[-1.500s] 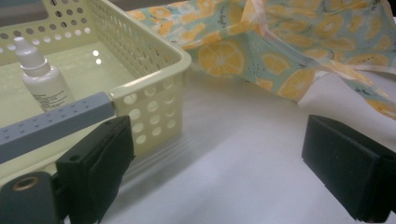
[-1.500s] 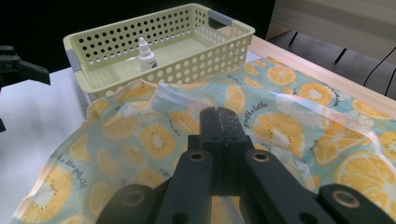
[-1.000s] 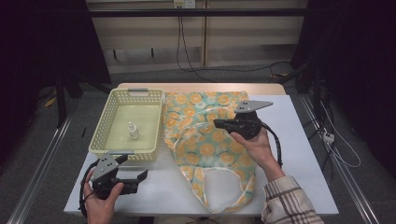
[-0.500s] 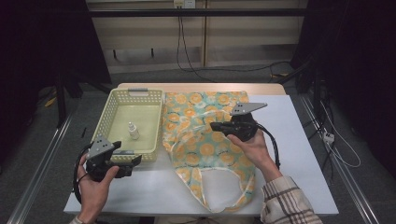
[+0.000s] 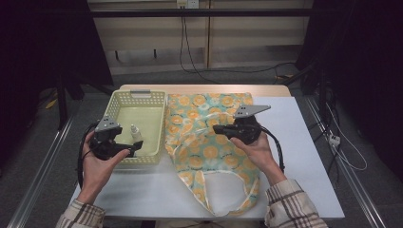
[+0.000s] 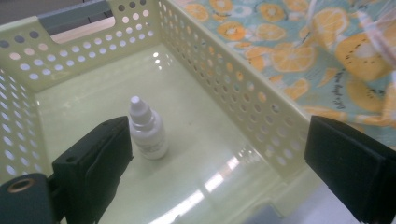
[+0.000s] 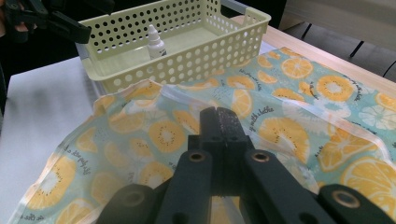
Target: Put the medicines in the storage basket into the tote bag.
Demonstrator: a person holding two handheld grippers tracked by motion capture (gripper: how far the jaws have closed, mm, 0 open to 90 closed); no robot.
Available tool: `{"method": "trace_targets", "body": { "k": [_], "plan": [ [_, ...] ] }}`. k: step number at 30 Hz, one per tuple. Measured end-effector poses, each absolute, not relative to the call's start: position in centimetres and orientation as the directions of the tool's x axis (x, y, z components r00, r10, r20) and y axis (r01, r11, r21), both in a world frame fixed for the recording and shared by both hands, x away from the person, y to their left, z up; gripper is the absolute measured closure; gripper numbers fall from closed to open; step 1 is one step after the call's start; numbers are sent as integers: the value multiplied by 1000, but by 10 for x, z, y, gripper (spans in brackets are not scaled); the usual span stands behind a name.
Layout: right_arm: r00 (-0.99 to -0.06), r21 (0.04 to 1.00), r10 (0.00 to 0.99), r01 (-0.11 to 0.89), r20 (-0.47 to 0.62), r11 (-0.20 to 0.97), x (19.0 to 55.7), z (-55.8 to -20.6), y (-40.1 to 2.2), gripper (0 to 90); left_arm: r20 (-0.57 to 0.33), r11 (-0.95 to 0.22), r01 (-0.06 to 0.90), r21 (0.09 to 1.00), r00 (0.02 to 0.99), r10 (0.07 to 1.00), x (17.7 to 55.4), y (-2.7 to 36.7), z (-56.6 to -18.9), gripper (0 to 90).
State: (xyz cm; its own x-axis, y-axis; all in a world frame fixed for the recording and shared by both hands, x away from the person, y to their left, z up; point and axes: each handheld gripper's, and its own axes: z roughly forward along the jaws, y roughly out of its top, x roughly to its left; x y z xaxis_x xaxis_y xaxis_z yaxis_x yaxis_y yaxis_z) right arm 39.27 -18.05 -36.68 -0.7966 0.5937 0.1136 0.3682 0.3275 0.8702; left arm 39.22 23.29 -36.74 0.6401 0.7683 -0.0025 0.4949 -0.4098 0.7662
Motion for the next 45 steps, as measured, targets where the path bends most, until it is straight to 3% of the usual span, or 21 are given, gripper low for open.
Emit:
{"method": "trace_targets", "body": {
  "k": [9, 18, 27, 40, 45],
  "plan": [
    [-802, 872, 586, 363, 114, 328, 394, -366, -178, 900, -23, -425, 505, 751, 664, 747, 419, 235, -371, 127],
    [-811, 869, 574, 363, 116, 338, 396, -368, -173, 900, -38, -424, 584, 692, 616, 787, 450, 233, -379, 168],
    [-812, 870, 572, 360, 115, 337, 395, -368, -173, 900, 12, -439, 599, 670, 583, 813, 476, 232, -387, 188],
    [-815, 865, 569, 360, 110, 349, 396, -370, -171, 900, 17, -524, 679, 515, 603, 797, 494, 224, -410, 288],
    [-816, 864, 568, 361, 110, 352, 396, -370, -171, 900, 4, -554, 687, 469, 626, 780, 498, 223, -415, 378]
  ]
}}
